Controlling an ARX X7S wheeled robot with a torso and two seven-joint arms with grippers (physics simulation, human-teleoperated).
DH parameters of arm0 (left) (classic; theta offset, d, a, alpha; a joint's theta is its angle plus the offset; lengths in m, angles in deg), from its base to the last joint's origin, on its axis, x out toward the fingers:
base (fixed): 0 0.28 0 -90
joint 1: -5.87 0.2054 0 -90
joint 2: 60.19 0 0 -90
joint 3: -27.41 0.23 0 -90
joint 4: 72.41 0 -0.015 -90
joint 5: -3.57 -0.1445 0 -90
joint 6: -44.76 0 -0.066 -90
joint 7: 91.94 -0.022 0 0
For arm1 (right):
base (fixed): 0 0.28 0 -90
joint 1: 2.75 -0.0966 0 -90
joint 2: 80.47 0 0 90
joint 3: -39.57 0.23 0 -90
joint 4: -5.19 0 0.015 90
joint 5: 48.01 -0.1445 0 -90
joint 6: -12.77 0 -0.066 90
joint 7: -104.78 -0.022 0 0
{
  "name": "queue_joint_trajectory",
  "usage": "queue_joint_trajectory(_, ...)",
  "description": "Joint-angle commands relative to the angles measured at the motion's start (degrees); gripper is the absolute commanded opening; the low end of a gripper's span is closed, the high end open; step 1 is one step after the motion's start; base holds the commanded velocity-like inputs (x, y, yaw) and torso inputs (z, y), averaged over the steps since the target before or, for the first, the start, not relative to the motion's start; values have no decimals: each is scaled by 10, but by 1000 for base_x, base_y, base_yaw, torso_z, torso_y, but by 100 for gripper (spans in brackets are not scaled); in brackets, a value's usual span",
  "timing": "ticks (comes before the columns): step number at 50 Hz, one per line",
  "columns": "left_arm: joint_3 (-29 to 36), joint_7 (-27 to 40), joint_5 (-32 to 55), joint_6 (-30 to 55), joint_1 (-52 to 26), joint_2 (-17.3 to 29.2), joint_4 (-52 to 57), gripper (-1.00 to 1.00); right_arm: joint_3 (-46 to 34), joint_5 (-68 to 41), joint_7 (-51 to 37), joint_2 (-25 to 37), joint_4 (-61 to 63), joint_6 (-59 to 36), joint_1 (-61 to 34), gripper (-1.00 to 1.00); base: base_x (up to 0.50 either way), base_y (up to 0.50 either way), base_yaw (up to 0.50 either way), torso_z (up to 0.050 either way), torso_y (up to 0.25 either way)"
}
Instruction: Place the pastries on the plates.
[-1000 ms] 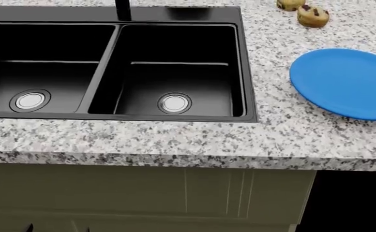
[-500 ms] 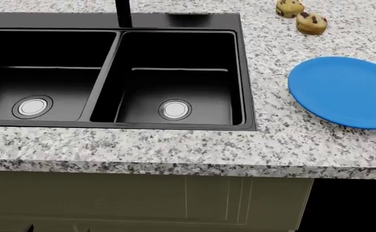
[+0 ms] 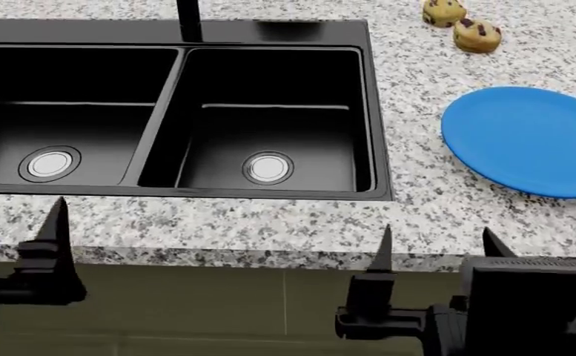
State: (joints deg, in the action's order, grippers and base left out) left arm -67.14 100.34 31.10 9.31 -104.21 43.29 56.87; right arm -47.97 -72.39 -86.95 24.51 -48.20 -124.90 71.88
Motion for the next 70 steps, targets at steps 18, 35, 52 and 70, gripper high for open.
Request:
queue_joint_trajectory(18, -139, 48, 154, 234, -125, -14, 141, 100, 189, -241, -46, 5, 220, -355, -152, 100, 0, -410, 0, 0, 0)
queue_joint_trajectory(35, -139, 58, 154, 222, -111, 1, 137, 100, 200, -271, -78, 17, 210, -344, -143, 100, 0, -500, 0, 0, 0)
queue_joint_trajectory(52, -137, 69, 160, 216, -114, 11, 135, 100, 179, -276, -91, 33, 193, -316, -135, 100, 0, -500, 0, 0, 0)
queue_joint_trajectory(70, -184, 94, 239, 315, -233, 19, 122, 100, 196, -464, -228, 90, 115, -422, -316, 100, 0, -127, 0, 0, 0)
